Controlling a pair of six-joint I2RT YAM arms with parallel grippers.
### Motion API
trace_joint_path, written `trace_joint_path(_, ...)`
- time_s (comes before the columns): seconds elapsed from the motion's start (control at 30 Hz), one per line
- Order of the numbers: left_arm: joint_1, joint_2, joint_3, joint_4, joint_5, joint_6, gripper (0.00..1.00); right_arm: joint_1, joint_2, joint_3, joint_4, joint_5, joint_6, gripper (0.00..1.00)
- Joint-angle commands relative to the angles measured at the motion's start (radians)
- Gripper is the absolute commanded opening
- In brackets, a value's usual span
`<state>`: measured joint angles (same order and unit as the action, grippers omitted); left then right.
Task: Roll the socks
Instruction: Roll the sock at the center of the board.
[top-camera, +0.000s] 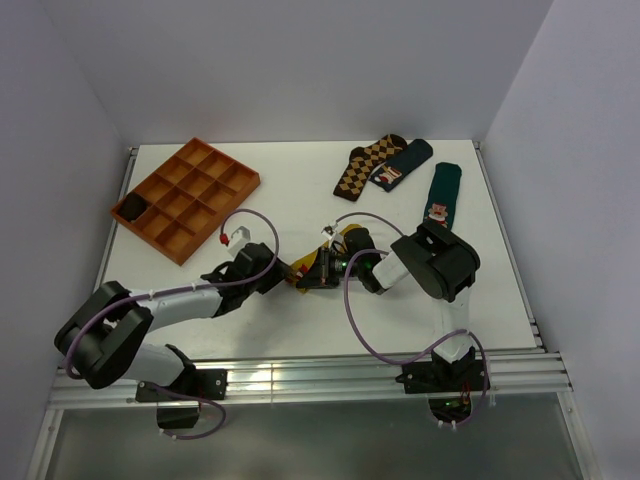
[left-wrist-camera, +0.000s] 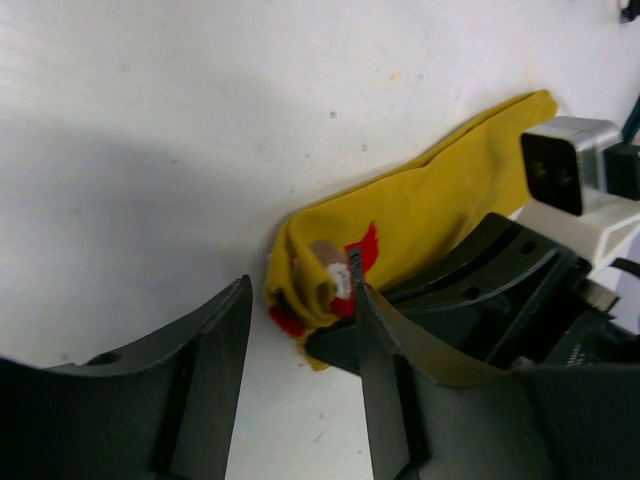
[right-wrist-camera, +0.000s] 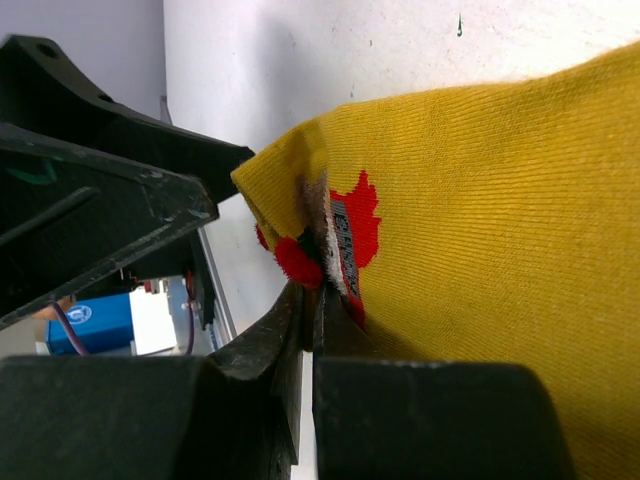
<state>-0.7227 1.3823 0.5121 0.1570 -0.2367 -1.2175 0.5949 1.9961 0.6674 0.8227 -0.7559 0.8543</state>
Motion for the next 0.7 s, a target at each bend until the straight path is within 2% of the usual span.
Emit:
trace_joint_path(0.0, -0.009, 0.021, 0.06, 0.053, -0.033, -0.016, 0.48, -0.007, 0.032, -0.012, -0.114, 0.041, -0.051, 0.0)
trace_joint_path(0.07, -0.007, 0.027, 0.069, 0.056, -0.032, -0.016, 0.44, -0.007, 0.035, -0.014, -0.111, 0.04, -0.047, 0.0)
trace_joint_path(0.3, -0.014, 0.078, 0.077, 0.049, -0.013, -0.037, 0.41, -0.007, 0.029, -0.009, -0.132, 0.043, -0.058, 0.0)
trace_joint_path(0.5, -0.021, 0.066, 0.097, 0.004, -0.013, -0.051, 0.28, -0.007, 0.029, -0.006, -0.148, 0.05, -0.054, 0.0)
trace_joint_path(0.57, -0.024, 0.061, 0.108, -0.008, -0.015, -0.053, 0.2, -0.007, 0.029, -0.003, -0.155, 0.056, -0.055, 0.0)
trace_joint_path(0.67, -0.026, 0.069, 0.12, -0.017, -0.01, -0.048, 0.19, -0.009, 0.03, 0.001, -0.171, 0.056, -0.052, 0.0)
